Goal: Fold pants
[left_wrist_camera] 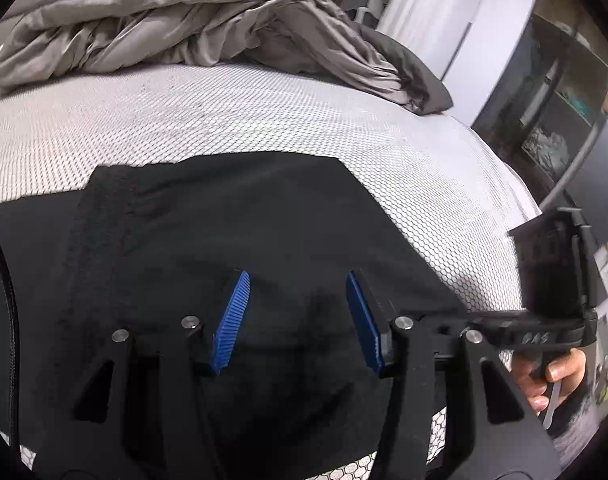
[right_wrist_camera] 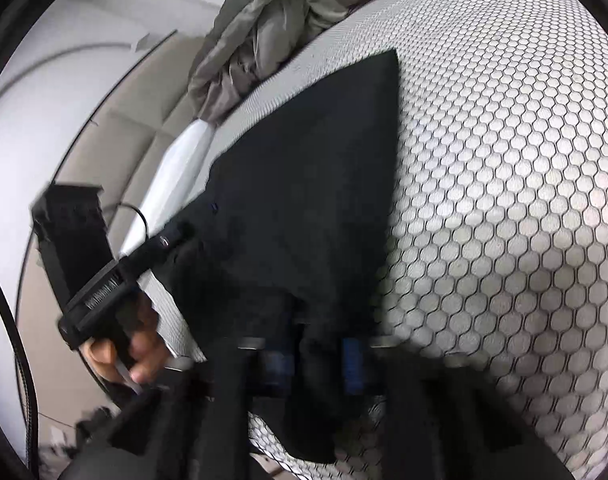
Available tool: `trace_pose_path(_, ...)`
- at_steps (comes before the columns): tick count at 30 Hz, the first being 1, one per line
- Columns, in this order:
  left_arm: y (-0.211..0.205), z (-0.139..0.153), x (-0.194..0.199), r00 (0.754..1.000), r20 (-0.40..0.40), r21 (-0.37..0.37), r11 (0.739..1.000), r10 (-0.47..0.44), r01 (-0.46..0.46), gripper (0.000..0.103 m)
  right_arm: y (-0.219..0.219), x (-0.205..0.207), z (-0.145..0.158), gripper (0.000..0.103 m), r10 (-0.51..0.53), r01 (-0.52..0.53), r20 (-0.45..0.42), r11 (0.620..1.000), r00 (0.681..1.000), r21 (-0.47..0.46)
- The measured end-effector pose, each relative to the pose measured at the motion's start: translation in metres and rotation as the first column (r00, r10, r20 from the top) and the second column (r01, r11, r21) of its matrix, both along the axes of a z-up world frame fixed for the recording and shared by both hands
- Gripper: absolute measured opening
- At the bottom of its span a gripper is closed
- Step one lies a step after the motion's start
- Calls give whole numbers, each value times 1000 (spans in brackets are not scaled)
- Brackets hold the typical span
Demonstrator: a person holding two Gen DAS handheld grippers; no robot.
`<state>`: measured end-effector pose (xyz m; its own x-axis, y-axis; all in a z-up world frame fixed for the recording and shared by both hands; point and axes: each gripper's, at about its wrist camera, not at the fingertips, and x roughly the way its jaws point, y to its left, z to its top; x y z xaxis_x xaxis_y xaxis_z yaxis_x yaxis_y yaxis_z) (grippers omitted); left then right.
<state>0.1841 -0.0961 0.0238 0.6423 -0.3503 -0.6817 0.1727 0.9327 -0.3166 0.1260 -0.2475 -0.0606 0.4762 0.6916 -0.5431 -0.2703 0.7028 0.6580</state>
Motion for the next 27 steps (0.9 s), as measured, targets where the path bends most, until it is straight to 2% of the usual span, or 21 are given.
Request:
trace_pose_path(2,3,0,3,1000,-9,-17,1000,14,-14,47,-9,-4,13,8,-15,16,41,1000,999,-25)
trace_pose_path(3,9,-2,1,1000,-9,-17,1000,18,-18,47,-14,-5,19,13,-11,14,53,998,999,-57)
trace_pose_path(4,10,-2,1,1000,-9,-14,1000,20,-20,47,-13,-5,21,20,-1,7,49,993,999,-118)
trace_pose_path(5,11,-4,0,1000,-10,-9,1000,16,-16,47,-12,-3,18,36,14,-10,18,983,1000,-181)
trace_pose_path(6,11,-6,0,1000,-11,1,1000,5,-5,47,-13,-2,13,37,34,-36,-15,979,999,-199)
trace_pose_path(7,12,-6,-5,1000,-10,13,1000,-11,11,47,-13,-1,13,37,33,-34,-11,980,999,-198)
trace_pose_path(9,7,-8,-10,999,1,61,997,-50,50,48,-20,-12,22,38,-20,30,46,976,999,-214)
trace_pose_path(12,3,-16,-20,996,-1,134,987,-94,93,48,-20,-32,46,37,-81,127,191,961,978,-246)
trace_pose_path(16,16,-30,-29,987,-30,122,980,-157,159,47,28,-37,63,37,-20,113,315,953,949,-282)
trace_pose_path(19,31,-36,-45,984,-19,157,971,-180,181,47,88,-29,54,37,76,53,339,933,938,-356)
trace_pose_path(21,45,-41,-52,986,-22,169,971,-166,168,47,125,-21,35,37,134,8,297,901,945,-433)
trace_pose_path(23,61,-46,-54,988,-40,149,977,-149,153,47,140,-18,17,37,183,5,291,838,939,-546)
trace_pose_path(25,73,-47,-56,987,-43,109,981,-156,160,47,138,-24,15,37,189,59,329,784,925,-618)
trace_pose_path(26,75,-46,-57,986,-47,104,981,-158,163,47,127,-25,17,37,151,107,329,753,932,-649)
trace_pose_path(27,75,-45,-58,986,-51,114,980,-159,164,47,111,-25,16,37,135,107,312,755,940,-647)
